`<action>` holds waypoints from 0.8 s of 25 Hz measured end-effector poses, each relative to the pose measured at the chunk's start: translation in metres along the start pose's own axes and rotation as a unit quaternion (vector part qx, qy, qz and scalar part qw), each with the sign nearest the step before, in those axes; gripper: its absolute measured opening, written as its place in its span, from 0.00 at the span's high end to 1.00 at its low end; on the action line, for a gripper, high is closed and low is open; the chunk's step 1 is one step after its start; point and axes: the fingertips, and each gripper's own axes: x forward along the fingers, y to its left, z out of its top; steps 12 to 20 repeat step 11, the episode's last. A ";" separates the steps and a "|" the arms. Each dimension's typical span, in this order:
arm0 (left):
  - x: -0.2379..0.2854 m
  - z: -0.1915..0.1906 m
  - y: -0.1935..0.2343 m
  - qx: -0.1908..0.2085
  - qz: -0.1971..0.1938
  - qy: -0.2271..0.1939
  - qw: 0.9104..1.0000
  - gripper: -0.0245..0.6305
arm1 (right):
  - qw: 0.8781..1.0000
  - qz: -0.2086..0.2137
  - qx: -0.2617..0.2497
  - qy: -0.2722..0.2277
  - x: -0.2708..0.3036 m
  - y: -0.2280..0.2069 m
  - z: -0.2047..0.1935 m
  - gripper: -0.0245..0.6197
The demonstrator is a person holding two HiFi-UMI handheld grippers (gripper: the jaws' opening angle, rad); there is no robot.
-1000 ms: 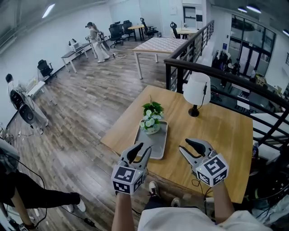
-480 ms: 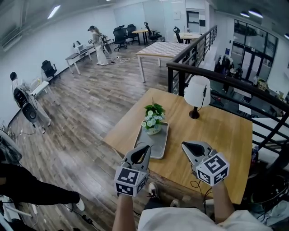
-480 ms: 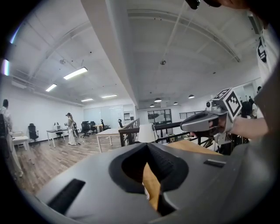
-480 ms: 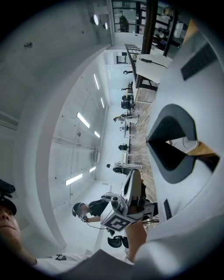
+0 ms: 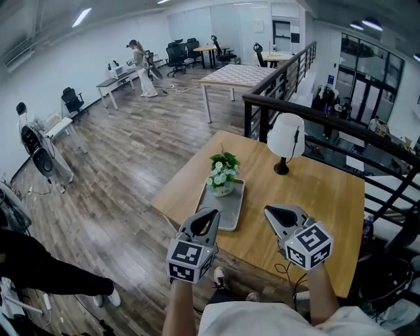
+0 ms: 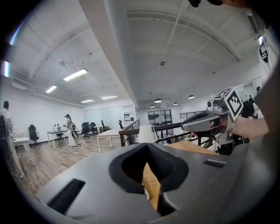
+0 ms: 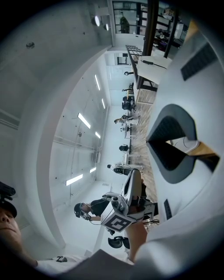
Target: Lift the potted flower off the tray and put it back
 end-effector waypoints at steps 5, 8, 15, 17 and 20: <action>-0.001 0.007 -0.007 0.003 0.000 -0.004 1.000 0.93 | 1.000 -0.006 0.001 -0.004 -0.008 -0.003 0.004 0.94; -0.004 0.006 -0.010 0.003 0.001 -0.006 1.000 0.93 | 1.000 -0.006 0.001 -0.006 -0.012 -0.001 0.003 0.94; -0.010 0.005 -0.013 0.003 0.003 -0.010 1.000 0.93 | 1.000 -0.007 -0.001 -0.007 -0.015 0.004 0.002 0.94; -0.010 0.005 -0.013 0.003 0.003 -0.010 1.000 0.93 | 1.000 -0.007 -0.001 -0.007 -0.015 0.004 0.002 0.94; -0.010 0.005 -0.013 0.003 0.003 -0.010 1.000 0.93 | 1.000 -0.007 -0.001 -0.007 -0.015 0.004 0.002 0.94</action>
